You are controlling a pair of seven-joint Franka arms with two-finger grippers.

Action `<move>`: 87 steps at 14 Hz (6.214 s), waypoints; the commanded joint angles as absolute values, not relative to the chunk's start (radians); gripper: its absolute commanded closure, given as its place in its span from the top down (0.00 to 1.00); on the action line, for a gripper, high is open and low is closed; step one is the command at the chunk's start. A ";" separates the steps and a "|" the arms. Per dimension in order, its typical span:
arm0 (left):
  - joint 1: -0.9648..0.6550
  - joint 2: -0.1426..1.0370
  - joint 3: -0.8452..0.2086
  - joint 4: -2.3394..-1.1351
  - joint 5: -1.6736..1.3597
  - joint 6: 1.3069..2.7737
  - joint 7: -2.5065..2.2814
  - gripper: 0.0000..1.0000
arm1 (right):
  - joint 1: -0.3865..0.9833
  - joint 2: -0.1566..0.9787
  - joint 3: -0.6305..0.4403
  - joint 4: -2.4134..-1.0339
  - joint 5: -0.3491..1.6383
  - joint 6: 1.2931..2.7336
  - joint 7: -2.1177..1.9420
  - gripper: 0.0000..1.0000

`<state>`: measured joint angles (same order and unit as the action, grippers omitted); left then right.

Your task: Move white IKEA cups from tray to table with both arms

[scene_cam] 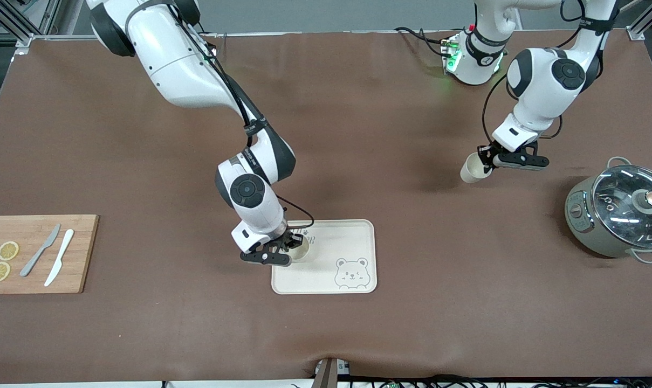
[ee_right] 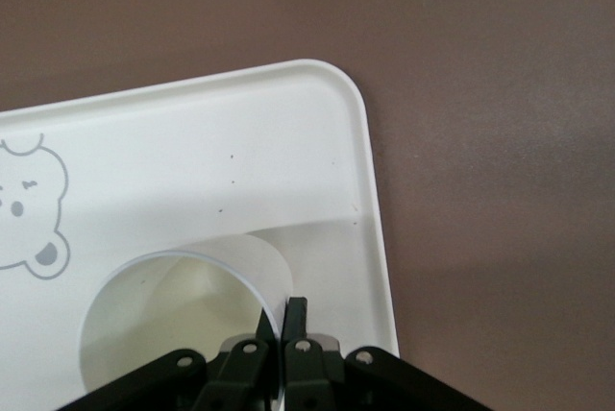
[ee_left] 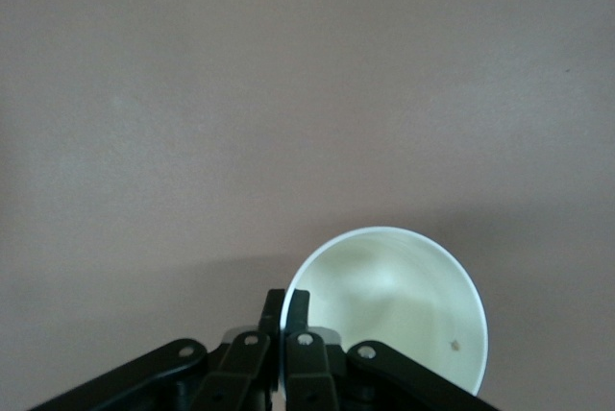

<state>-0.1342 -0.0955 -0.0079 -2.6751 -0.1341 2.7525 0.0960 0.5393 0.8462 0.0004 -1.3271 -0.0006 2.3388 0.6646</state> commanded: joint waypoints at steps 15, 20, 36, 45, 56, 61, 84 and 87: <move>-0.120 0.061 -0.015 -2.695 -0.158 2.945 0.181 0.00 | 0.263 0.683 0.000 -1.126 0.011 1.781 -0.056 0.00; -0.120 0.071 -0.017 -2.688 -0.158 2.945 0.201 1.00 | 0.126 0.680 0.003 -1.186 0.075 1.834 -0.375 0.00; -0.130 0.015 -0.015 -2.323 -0.155 2.355 0.141 1.00 | 0.089 0.713 0.002 -1.457 0.098 2.218 -0.508 0.00; -0.124 0.073 -0.012 -1.949 -0.144 2.151 0.017 1.00 | 0.095 0.749 0.002 -1.457 0.098 2.269 -0.508 0.00; -0.123 0.138 0.011 -1.569 -0.071 1.830 -0.094 1.00 | 0.097 0.756 0.002 -1.456 0.098 2.281 -0.505 0.00; -0.078 0.104 0.015 -1.542 -0.060 1.793 -0.077 1.00 | 0.095 0.759 0.002 -1.448 0.100 2.276 -0.497 1.00; -0.057 0.054 0.000 -1.540 0.012 1.652 0.054 1.00 | 0.017 -0.114 -0.003 -1.747 0.018 1.672 -0.061 1.00; -0.052 0.054 0.002 -1.540 0.017 1.651 0.058 1.00 | -0.023 -0.097 -0.005 -1.750 0.025 1.716 -0.060 1.00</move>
